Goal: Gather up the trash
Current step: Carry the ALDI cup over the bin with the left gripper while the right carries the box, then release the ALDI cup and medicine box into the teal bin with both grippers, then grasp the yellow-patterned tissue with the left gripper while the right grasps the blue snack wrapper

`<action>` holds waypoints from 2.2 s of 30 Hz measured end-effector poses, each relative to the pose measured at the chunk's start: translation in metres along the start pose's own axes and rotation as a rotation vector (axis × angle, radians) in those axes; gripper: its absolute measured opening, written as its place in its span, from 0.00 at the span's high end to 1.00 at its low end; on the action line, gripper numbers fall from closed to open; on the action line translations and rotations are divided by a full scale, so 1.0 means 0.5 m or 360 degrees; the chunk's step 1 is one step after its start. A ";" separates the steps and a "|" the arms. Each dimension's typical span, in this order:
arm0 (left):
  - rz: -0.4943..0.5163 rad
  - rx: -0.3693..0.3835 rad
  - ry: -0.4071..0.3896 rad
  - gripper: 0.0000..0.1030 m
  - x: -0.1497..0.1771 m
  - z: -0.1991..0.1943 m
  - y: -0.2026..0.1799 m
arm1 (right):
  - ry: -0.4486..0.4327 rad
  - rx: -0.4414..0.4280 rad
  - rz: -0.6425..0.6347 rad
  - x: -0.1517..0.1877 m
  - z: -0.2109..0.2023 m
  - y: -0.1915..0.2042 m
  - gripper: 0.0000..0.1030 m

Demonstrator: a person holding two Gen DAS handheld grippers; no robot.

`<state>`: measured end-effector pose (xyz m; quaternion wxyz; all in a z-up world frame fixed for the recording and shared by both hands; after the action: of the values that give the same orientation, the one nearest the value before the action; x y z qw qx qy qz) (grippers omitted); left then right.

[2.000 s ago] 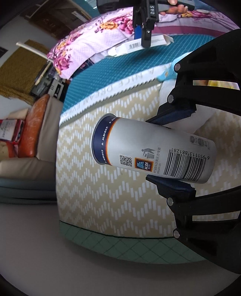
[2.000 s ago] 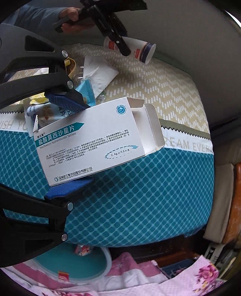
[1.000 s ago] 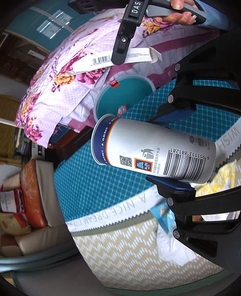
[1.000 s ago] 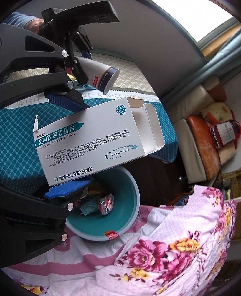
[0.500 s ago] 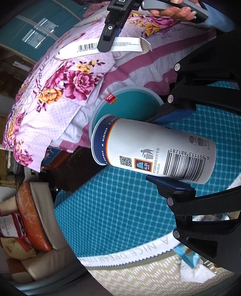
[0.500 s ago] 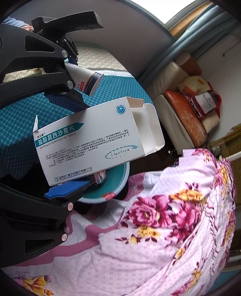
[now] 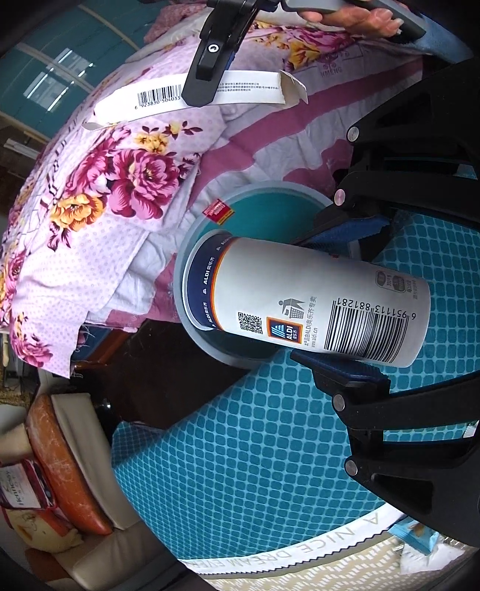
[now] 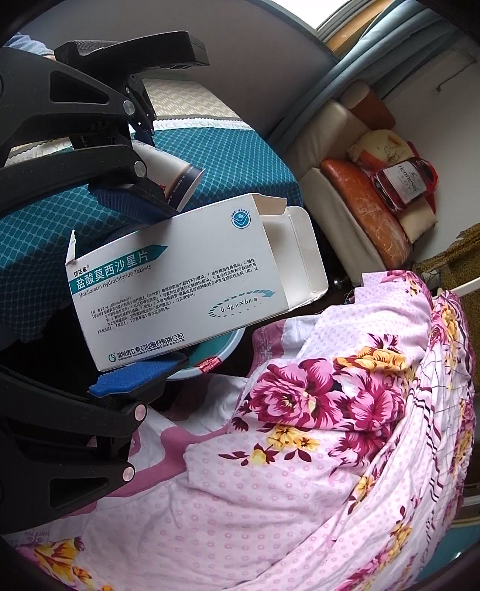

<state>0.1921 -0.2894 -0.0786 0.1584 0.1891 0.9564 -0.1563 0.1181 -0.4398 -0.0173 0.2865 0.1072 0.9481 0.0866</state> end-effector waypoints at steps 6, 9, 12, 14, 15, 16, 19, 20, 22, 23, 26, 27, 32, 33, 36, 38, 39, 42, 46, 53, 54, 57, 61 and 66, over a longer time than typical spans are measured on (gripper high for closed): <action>0.0028 0.0016 -0.0007 0.47 -0.025 0.008 -0.009 | 0.0004 0.0019 0.0009 -0.007 0.010 -0.002 0.36; 0.0029 0.0026 -0.0020 0.47 -0.031 0.011 -0.012 | 0.0012 0.0029 0.0015 -0.011 0.016 -0.006 0.36; 0.0009 0.0014 -0.0026 0.31 -0.034 0.013 -0.009 | 0.0028 0.0043 0.0005 -0.012 0.022 -0.006 0.36; -0.0010 -0.0011 -0.0045 0.23 -0.034 0.012 -0.003 | 0.0036 0.0051 -0.0005 -0.012 0.025 -0.004 0.36; -0.0016 -0.0017 -0.0054 0.22 -0.033 0.011 0.000 | 0.0038 0.0053 -0.0008 -0.012 0.026 -0.003 0.37; -0.0027 -0.0014 -0.0048 0.22 -0.030 0.011 0.004 | 0.0041 0.0053 -0.0011 -0.012 0.028 -0.001 0.36; -0.0055 0.0000 -0.0029 0.22 -0.022 0.007 0.016 | 0.0050 0.0053 -0.0016 -0.014 0.035 0.002 0.36; -0.0063 0.0003 -0.0029 0.22 -0.019 0.005 0.019 | 0.0052 0.0053 -0.0017 -0.014 0.036 0.003 0.36; -0.0090 0.0024 -0.0023 0.22 -0.010 -0.003 0.028 | 0.0061 0.0050 -0.0023 -0.015 0.042 0.007 0.37; -0.0097 0.0033 -0.0021 0.21 -0.007 -0.006 0.032 | 0.0064 0.0051 -0.0024 -0.015 0.043 0.009 0.36; -0.0110 0.0041 -0.0037 0.12 0.005 -0.018 0.039 | 0.0079 0.0049 -0.0032 -0.015 0.052 0.016 0.36; -0.0109 0.0037 -0.0047 0.12 0.008 -0.022 0.041 | 0.0082 0.0049 -0.0035 -0.015 0.054 0.018 0.36; -0.0121 0.0038 -0.0048 0.12 0.025 -0.032 0.055 | 0.0107 0.0053 -0.0055 -0.016 0.068 0.030 0.36; -0.0125 0.0037 -0.0044 0.12 0.026 -0.032 0.057 | 0.0111 0.0054 -0.0057 -0.016 0.070 0.031 0.36; -0.0142 0.0040 -0.0037 0.12 0.033 -0.034 0.069 | 0.0134 0.0055 -0.0070 -0.014 0.081 0.040 0.36; -0.0157 0.0046 -0.0036 0.12 0.036 -0.037 0.077 | 0.0157 0.0055 -0.0075 -0.013 0.091 0.047 0.34; -0.0164 0.0050 -0.0037 0.12 0.037 -0.039 0.082 | 0.0170 0.0054 -0.0073 -0.012 0.097 0.051 0.33; -0.0177 0.0057 -0.0032 0.12 0.042 -0.043 0.093 | 0.0196 0.0026 -0.0048 -0.011 0.106 0.056 0.29; -0.0191 0.0057 -0.0028 0.11 0.054 -0.052 0.108 | 0.0212 0.0031 -0.0058 -0.006 0.105 0.072 0.28; -0.0225 0.0049 -0.0044 0.11 0.087 -0.084 0.139 | 0.0223 0.0028 -0.0104 0.006 0.089 0.107 0.26; -0.0229 0.0044 -0.0050 0.11 0.094 -0.091 0.144 | 0.0222 0.0026 -0.0110 0.008 0.087 0.112 0.26; -0.0240 0.0024 -0.0066 0.11 0.113 -0.112 0.160 | 0.0225 0.0018 -0.0138 0.017 0.076 0.134 0.26; -0.0247 0.0001 -0.0098 0.11 0.143 -0.148 0.189 | 0.0233 -0.0004 -0.0181 0.032 0.062 0.170 0.26; -0.0265 -0.0035 -0.0128 0.11 0.184 -0.200 0.246 | 0.0258 -0.0036 -0.0238 0.060 0.050 0.218 0.25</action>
<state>0.1375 -0.1164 -0.0512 0.1852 0.1006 0.9633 -0.1659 0.1243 -0.3249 -0.0290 0.2158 0.0255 0.9725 0.0839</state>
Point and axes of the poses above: each gripper's, at about its wrist camera, not at the fingertips, and z roughly the way its jaws point, y to its left, x to its underside, the point moved 3 cm from there along z, roughly the way its jaws point, and after that the axes turned 12 degrees about -z, right-handed, at the moved point
